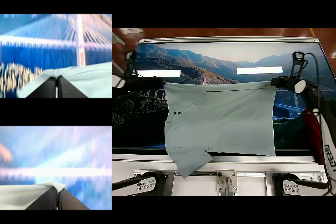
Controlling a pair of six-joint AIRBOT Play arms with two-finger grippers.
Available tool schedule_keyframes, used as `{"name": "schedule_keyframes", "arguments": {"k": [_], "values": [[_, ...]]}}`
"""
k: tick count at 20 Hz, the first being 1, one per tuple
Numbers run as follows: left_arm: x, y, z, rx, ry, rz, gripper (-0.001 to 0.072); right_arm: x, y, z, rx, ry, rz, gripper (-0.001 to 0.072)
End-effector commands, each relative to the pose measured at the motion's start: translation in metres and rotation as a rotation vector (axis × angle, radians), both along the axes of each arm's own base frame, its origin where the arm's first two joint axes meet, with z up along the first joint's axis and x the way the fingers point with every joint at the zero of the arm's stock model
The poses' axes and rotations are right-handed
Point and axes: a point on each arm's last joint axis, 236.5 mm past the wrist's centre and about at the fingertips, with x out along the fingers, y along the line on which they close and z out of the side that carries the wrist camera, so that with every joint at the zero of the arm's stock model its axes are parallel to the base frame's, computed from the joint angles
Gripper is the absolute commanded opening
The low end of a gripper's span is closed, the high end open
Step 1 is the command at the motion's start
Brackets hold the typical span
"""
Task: Fold the shirts.
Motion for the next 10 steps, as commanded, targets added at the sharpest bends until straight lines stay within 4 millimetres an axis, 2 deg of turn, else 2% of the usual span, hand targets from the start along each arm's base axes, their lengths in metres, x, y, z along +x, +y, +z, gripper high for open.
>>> {"name": "schedule_keyframes", "arguments": {"k": [1, 3, 5, 8, 10], "values": [[0.056, 0.006, -0.02, -0.005, -0.099, 0.098, 0.0032, 0.037, -0.004, -0.012, 0.013, -0.154, -0.074, 0.0056], [0.064, 0.011, -0.033, 0.001, -0.106, 0.123, 0.0032, 0.036, -0.01, -0.03, 0.025, -0.12, -0.091, 0.0056], [0.064, 0.01, -0.05, -0.021, -0.065, 0.138, 0.0032, 0.034, -0.009, -0.039, 0.053, -0.092, -0.106, 0.0056], [0.051, 0.001, -0.077, -0.054, 0.042, 0.119, 0.0033, 0.026, -0.003, -0.052, 0.099, -0.023, -0.119, 0.0057], [0.039, -0.007, -0.083, -0.062, 0.101, 0.083, 0.0033, 0.012, 0.003, -0.064, 0.121, 0.066, -0.109, 0.0057]]}}
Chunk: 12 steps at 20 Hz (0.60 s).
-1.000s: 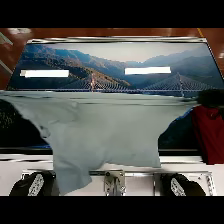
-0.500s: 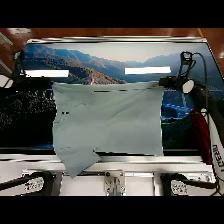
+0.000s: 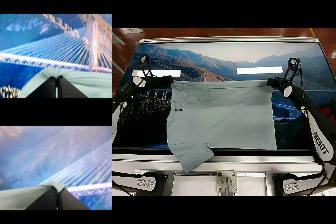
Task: Fold the shirts.
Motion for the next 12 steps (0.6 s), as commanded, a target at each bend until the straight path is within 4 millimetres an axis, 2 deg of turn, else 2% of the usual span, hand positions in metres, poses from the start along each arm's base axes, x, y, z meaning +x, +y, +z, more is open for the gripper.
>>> {"name": "schedule_keyframes", "arguments": {"k": [1, 3, 6, 8, 10, 12], "values": [[-0.02, -0.013, -0.016, -0.008, 0.105, -0.079, 0.0033, -0.022, 0.01, -0.018, 0.05, 0.135, 0.015, 0.0057], [-0.039, -0.015, -0.016, 0.033, 0.184, -0.174, 0.0033, -0.047, 0.017, -0.019, 0.041, 0.243, 0.062, 0.0057], [-0.089, -0.021, -0.029, 0.034, 0.399, -0.293, 0.0032, -0.096, 0.016, -0.039, -0.024, 0.465, 0.135, 0.0057], [-0.124, -0.024, -0.04, 0.034, 0.543, -0.357, 0.0032, -0.12, 0.019, -0.049, -0.019, 0.574, 0.156, 0.0057], [-0.151, -0.015, -0.047, 0.06, 0.663, -0.373, 0.0032, -0.131, 0.017, -0.054, -0.033, 0.626, 0.166, 0.0057], [-0.171, 0.006, -0.052, 0.135, 0.763, -0.355, 0.0032, -0.137, 0.007, -0.056, -0.066, 0.654, 0.143, 0.0057]]}}
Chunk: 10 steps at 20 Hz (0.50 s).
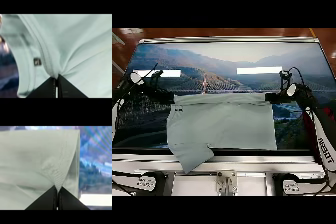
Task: Fold the shirts.
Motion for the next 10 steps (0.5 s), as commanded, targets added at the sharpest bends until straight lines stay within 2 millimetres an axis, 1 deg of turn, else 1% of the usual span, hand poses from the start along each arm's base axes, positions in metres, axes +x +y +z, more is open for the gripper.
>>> {"name": "schedule_keyframes", "arguments": {"k": [1, 2, 5, 8, 10], "values": [[-0.052, 0.03, -0.009, 0.13, 0.22, -0.034, 0.0032, -0.026, -0.013, -0.009, -0.057, 0.116, -0.008, 0.0057], [-0.054, 0.033, -0.01, 0.142, 0.229, -0.034, 0.0032, -0.026, -0.015, -0.009, -0.065, 0.116, -0.014, 0.0057], [-0.053, 0.033, -0.011, 0.142, 0.228, -0.033, 0.0032, -0.026, -0.018, -0.009, -0.072, 0.117, -0.024, 0.0057], [-0.05, 0.034, -0.016, 0.141, 0.231, 0.001, 0.0033, -0.032, -0.018, -0.011, -0.073, 0.141, -0.022, 0.0057], [-0.05, 0.027, -0.021, 0.115, 0.248, 0.028, 0.0033, -0.036, -0.018, -0.012, -0.069, 0.163, -0.032, 0.0057]]}}
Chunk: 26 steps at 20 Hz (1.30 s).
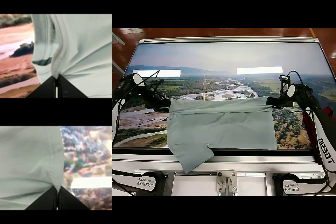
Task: Fold the shirts.
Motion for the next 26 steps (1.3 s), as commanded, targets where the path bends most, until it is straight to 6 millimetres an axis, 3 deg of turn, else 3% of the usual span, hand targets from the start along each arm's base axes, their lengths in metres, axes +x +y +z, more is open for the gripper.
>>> {"name": "schedule_keyframes", "arguments": {"k": [1, 4, 5, 6, 7, 8, 10, 12, 14, 15, 17, 20, 22, 26], "values": [[-0.002, -0.008, -0.008, -0.03, 0.035, 0.05, 0.0033, -0.011, -0.001, -0.003, 0.001, 0.047, -0.028, 0.0057], [-0.002, -0.02, -0.014, -0.081, 0.061, 0.092, 0.0033, -0.017, 0.004, -0.004, 0.038, 0.077, -0.08, 0.006], [-0.002, -0.02, -0.014, -0.08, 0.067, 0.111, 0.0042, -0.017, 0.009, -0.004, 0.063, 0.08, -0.09, 0.01], [-0.002, -0.019, -0.013, -0.078, 0.072, 0.133, 0.0212, -0.018, 0.015, -0.003, 0.091, 0.083, -0.099, 0.0324], [-0.005, -0.017, -0.01, -0.079, 0.083, 0.148, 0.0489, -0.018, 0.018, -0.001, 0.101, 0.083, -0.086, 0.0588], [-0.01, -0.014, -0.004, -0.079, 0.097, 0.151, 0.0672, -0.022, 0.017, 0.006, 0.082, 0.093, -0.035, 0.0618], [-0.02, 0.0, 0.017, -0.086, 0.096, 0.159, 0.0667, -0.032, -0.014, 0.031, -0.029, 0.113, 0.013, 0.0618], [-0.03, 0.018, 0.045, -0.096, 0.06, 0.21, 0.0666, -0.053, -0.066, 0.061, -0.139, 0.135, -0.043, 0.0615], [-0.048, 0.028, 0.062, -0.121, 0.004, 0.222, 0.0666, -0.087, -0.106, 0.075, -0.111, 0.189, -0.149, 0.057], [-0.063, 0.029, 0.061, -0.139, -0.004, 0.237, 0.0665, -0.108, -0.118, 0.075, -0.055, 0.217, -0.186, 0.0567], [-0.109, 0.021, 0.036, -0.206, 0.046, 0.317, 0.0665, -0.139, -0.124, 0.071, 0.09, 0.234, -0.265, 0.057], [-0.172, -0.012, -0.007, -0.347, 0.161, 0.398, 0.0664, -0.143, -0.115, 0.069, 0.281, 0.129, -0.357, 0.057], [-0.188, -0.029, -0.024, -0.4, 0.195, 0.434, 0.0664, -0.143, -0.111, 0.065, 0.301, 0.122, -0.357, 0.057], [-0.196, -0.051, -0.04, -0.418, 0.201, 0.432, 0.0659, -0.135, -0.102, 0.064, 0.29, 0.11, -0.321, 0.057]]}}
